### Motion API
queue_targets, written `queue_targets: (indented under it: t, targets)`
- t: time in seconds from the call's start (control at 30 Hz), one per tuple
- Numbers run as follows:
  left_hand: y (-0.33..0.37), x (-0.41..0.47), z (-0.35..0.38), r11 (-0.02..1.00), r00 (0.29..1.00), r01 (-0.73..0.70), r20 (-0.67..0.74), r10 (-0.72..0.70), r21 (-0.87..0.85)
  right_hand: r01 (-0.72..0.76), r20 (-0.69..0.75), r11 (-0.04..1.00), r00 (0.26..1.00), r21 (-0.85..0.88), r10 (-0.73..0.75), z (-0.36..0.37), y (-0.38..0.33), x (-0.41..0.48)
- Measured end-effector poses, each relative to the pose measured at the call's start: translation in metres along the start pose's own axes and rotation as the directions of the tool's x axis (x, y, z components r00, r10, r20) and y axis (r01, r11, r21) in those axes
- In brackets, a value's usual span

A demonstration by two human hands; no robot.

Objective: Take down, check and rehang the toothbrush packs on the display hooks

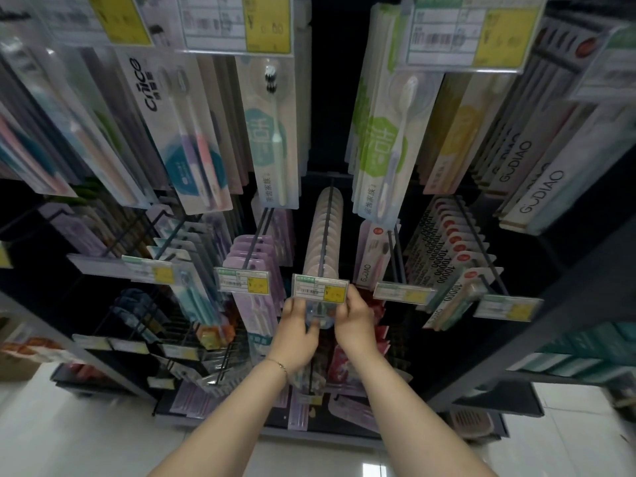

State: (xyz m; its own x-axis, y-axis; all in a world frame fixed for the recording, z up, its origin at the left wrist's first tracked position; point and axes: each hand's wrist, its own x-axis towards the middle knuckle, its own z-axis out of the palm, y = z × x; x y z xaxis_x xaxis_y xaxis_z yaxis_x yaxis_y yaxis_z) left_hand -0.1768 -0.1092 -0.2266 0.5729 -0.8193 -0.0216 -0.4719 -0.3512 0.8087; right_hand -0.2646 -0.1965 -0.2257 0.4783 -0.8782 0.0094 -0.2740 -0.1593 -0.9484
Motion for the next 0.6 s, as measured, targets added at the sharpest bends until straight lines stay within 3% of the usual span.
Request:
queue_targets:
  t: [0.37,0.6]
  targets:
    - [-0.008,-0.011,0.003,0.997,1.000,0.001,-0.021,-0.002,-0.074,0.018,0.007,1.000,1.000,0.007,-0.018,0.000,0.004,-0.005]
    - [-0.023,-0.033,0.008,0.986,0.986,0.141,-0.075,-0.148,-0.092,-0.090,-0.065,0.994,0.994,-0.060,0.086,-0.011,0.026,-0.010]
